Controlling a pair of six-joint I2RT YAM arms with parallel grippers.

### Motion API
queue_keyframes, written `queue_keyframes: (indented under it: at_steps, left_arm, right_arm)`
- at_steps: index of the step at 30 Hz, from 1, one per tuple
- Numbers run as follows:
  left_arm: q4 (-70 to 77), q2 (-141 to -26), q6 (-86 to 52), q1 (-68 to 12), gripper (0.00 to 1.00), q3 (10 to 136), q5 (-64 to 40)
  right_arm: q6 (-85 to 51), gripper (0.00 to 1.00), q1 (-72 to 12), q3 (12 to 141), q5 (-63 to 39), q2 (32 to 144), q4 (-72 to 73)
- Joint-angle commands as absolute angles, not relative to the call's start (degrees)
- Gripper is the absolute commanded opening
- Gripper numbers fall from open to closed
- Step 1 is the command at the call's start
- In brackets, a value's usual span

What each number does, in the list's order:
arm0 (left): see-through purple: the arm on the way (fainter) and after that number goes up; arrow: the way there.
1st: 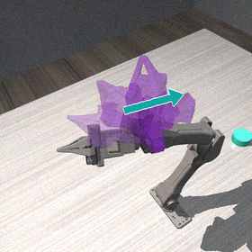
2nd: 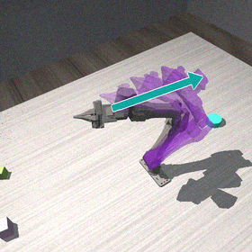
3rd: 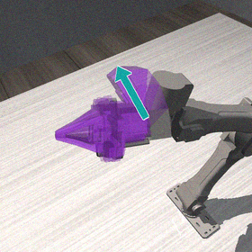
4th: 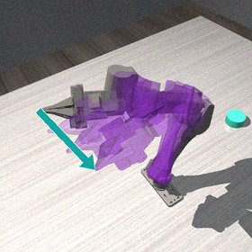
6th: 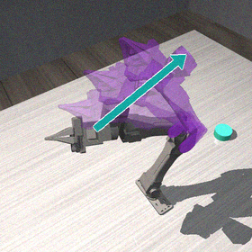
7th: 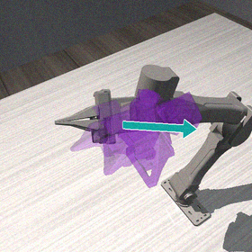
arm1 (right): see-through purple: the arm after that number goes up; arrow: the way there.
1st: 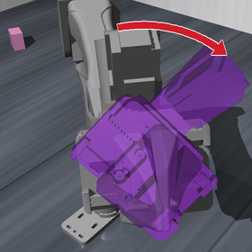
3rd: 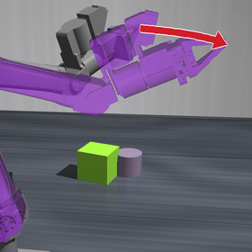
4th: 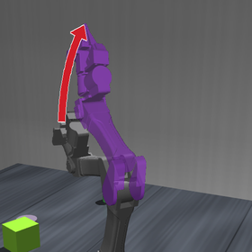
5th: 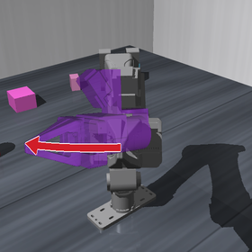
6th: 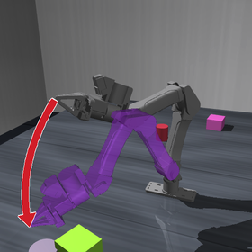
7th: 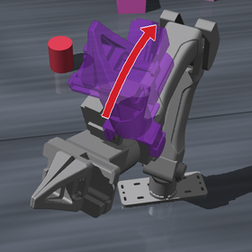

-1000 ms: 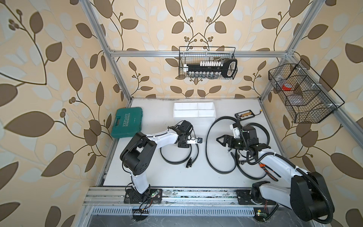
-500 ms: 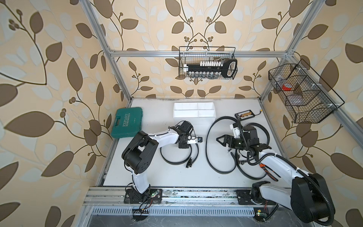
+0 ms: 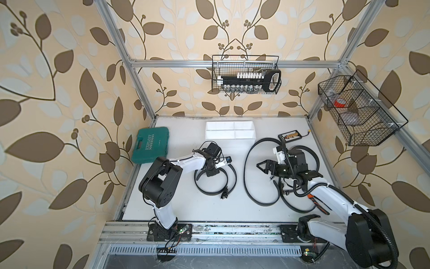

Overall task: Place the belts into the storage roll
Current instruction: Roll the belt at the center of the board.

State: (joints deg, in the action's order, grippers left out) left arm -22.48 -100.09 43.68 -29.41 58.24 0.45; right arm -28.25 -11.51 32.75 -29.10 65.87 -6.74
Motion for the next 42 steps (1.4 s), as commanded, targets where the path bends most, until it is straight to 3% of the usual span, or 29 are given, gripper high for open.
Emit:
queue_keyframes:
  at_steps: [1,13,19,31,42]
  left_arm:
    - [-27.8,-99.6,36.8,-28.5,0.0,57.6,5.1]
    - [-31.7,-99.9,15.6,-26.9,0.0,63.1,17.9]
    - [-46.5,-105.7,2.7,-26.3,0.0,73.5,10.9]
    - [-40.7,-101.3,-24.6,-26.3,0.0,68.8,-9.5]
    - [-43.1,-106.5,-31.1,-26.3,0.0,73.6,-13.8]
  right_arm:
    - [-26.9,0.99,-14.2,35.8,-28.9,67.2,-8.8]
    - [-29.1,0.99,-33.6,40.6,-15.3,72.8,-6.8]
    - [-29.8,0.99,-39.1,43.0,-11.5,76.2,-6.5]
    - [-22.2,0.99,-47.3,47.8,-7.4,86.9,-0.3]
    - [-16.9,0.69,-49.3,51.8,-9.9,96.0,6.4]
